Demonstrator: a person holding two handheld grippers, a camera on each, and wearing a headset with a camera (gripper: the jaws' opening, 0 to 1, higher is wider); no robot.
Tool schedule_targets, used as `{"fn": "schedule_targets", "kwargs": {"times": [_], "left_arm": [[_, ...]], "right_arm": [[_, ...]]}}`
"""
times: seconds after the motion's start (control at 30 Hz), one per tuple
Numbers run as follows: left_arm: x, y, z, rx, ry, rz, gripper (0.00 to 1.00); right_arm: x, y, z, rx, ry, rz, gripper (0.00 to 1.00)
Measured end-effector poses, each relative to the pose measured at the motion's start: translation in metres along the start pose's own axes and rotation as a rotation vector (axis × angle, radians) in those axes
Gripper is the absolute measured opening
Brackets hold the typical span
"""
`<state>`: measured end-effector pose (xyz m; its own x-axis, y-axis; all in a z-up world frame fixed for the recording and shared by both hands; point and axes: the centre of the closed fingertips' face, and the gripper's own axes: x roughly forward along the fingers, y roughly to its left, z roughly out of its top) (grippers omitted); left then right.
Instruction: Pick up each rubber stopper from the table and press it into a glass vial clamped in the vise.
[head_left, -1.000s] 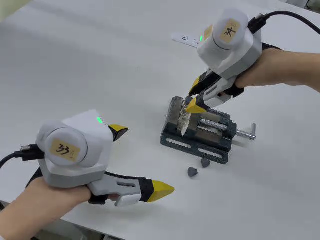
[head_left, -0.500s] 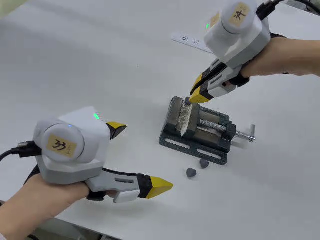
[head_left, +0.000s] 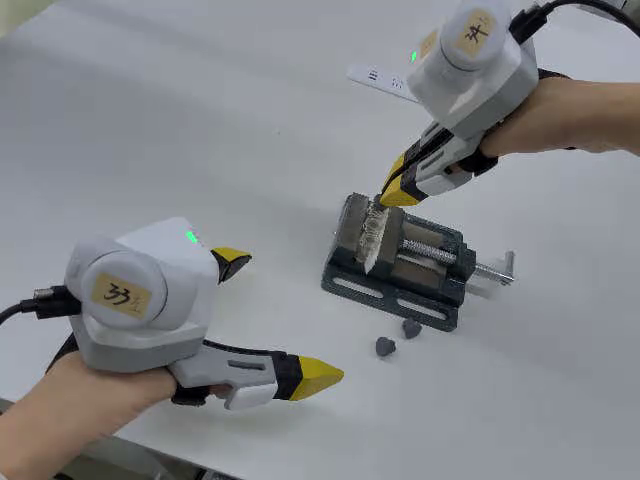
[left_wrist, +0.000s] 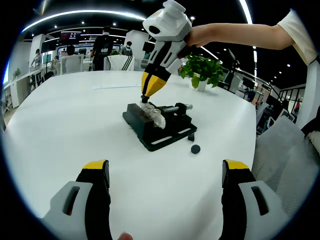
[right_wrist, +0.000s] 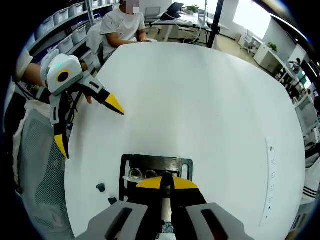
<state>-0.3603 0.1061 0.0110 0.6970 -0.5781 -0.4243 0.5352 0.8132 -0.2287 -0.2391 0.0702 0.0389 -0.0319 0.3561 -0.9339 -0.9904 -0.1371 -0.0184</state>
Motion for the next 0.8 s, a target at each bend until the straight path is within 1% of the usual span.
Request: {"fn": "schedule_targets", "kwargs": {"times": [0.2,0.3,0.37,0.4,0.43,0.57,0.8], "left_arm": [[0.0004,-0.0008,0.0000,-0.001,0.000,-0.003,0.92],[0.0002,-0.0006,-0.0005,-0.002,0.002,-0.004,0.92],[0.0003,0.0005,-0.0016,-0.002,0.005,-0.004,0.92],[0.0004,0.0009,-0.0020,-0.004,0.005,-0.005,0.92],[0.0006,0.0010,-0.0021,-0.005,0.006,-0.004,0.92],[0.0027,0.0004,-0.0019,-0.006,0.009,-0.007,0.92],[0.0063,-0.0021,0.0001,-0.007,0.009,-0.016,0.92]], "right_arm": [[0.0023,-0.0049,0.0002,0.004,0.009,0.025,0.00],[0.0031,-0.0056,0.0000,0.012,0.017,0.050,0.00],[0.0023,-0.0035,-0.0020,0.014,0.026,0.069,0.00],[0.0034,-0.0054,-0.0005,0.016,0.033,0.075,0.00],[0.0038,-0.0056,0.0002,0.007,0.038,0.084,0.00],[0.0039,-0.0035,-0.0003,-0.022,0.055,0.098,0.00],[0.0046,-0.0046,-0.0002,-0.006,0.060,0.104,0.00]]}}
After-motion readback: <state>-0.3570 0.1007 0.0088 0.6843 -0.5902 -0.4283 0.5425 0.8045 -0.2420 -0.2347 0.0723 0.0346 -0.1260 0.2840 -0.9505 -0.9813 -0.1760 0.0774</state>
